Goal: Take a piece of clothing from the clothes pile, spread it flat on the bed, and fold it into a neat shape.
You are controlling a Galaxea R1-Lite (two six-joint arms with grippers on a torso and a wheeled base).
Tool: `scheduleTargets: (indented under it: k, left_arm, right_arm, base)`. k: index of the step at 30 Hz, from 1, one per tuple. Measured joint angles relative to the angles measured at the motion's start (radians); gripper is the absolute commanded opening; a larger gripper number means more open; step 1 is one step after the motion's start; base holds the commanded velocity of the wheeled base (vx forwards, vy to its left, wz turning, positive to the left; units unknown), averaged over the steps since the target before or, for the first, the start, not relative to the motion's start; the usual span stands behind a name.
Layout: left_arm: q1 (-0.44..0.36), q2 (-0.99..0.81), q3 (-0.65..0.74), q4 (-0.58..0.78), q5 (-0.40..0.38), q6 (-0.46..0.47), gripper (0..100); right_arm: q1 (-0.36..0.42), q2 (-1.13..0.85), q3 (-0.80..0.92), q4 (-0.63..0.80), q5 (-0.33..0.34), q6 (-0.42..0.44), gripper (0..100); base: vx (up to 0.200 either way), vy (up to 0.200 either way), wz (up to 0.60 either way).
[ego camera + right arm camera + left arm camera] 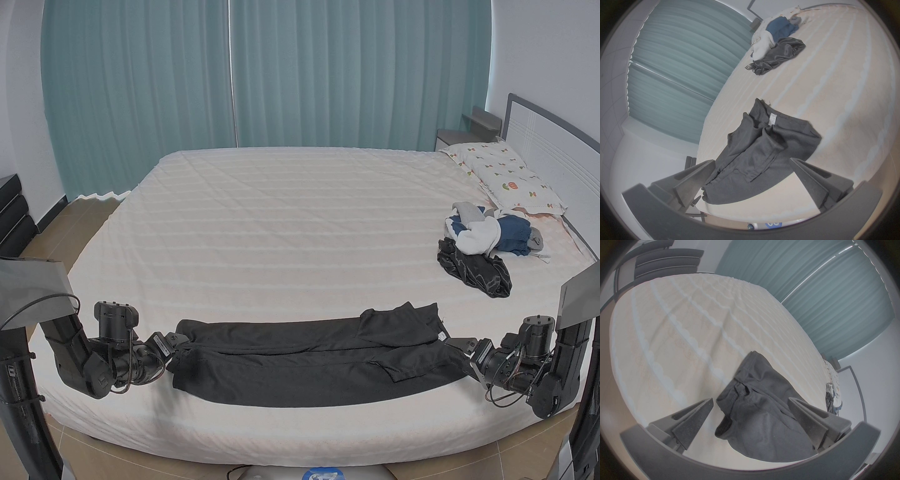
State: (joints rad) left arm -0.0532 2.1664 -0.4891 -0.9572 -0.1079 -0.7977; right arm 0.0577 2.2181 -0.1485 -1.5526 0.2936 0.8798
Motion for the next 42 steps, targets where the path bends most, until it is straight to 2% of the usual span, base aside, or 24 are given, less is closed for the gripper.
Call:
scheduleTargets:
  k: [3,8,13,14,22,32,36,37,42]
  left_arm:
    - [-0.017,0.02,0.018,-0.035,0.003,0.015,100]
    - [-0.042,0.06,0.056,-0.104,0.039,0.1,100]
    - [-0.057,0.089,0.09,-0.126,0.073,0.11,100]
    - [-0.059,0.092,0.095,-0.126,0.074,0.112,0]
    - [-0.059,0.105,0.111,-0.124,0.084,0.141,0]
    - [-0.051,0.106,0.161,-0.115,0.208,0.242,0]
    - [-0.053,0.107,0.169,-0.117,0.219,0.247,0]
    - [-0.053,0.107,0.17,-0.118,0.219,0.247,100]
    - [-0.054,0.106,0.178,-0.116,0.22,0.247,100]
  right_arm:
    - [0.001,0.011,0.003,0.0,0.002,0.012,100]
    - [-0.003,0.025,0.0,-0.001,0.007,0.014,100]
    - [-0.005,0.032,0.0,0.0,0.008,0.014,100]
    - [-0.005,0.033,0.0,0.0,0.008,0.015,100]
    - [-0.007,0.036,0.0,0.0,0.008,0.014,100]
    - [-0.011,0.038,0.001,0.0,0.008,0.014,100]
    - [-0.011,0.038,0.001,-0.001,0.008,0.014,100]
    - [-0.011,0.038,0.001,0.0,0.008,0.014,100]
    - [-0.011,0.038,0.001,0.0,0.008,0.014,100]
  base:
    - [0.0,0.0,0.0]
    - [0.0,0.0,0.0]
    - [0.0,0.0,0.0]
    - [0.0,0.0,0.0]
    - [0.0,0.0,0.0]
    - [0.0,0.0,0.0]
    - [0.0,0.0,0.0]
    - [0.0,0.0,0.0]
    - [0.0,0.0,0.0]
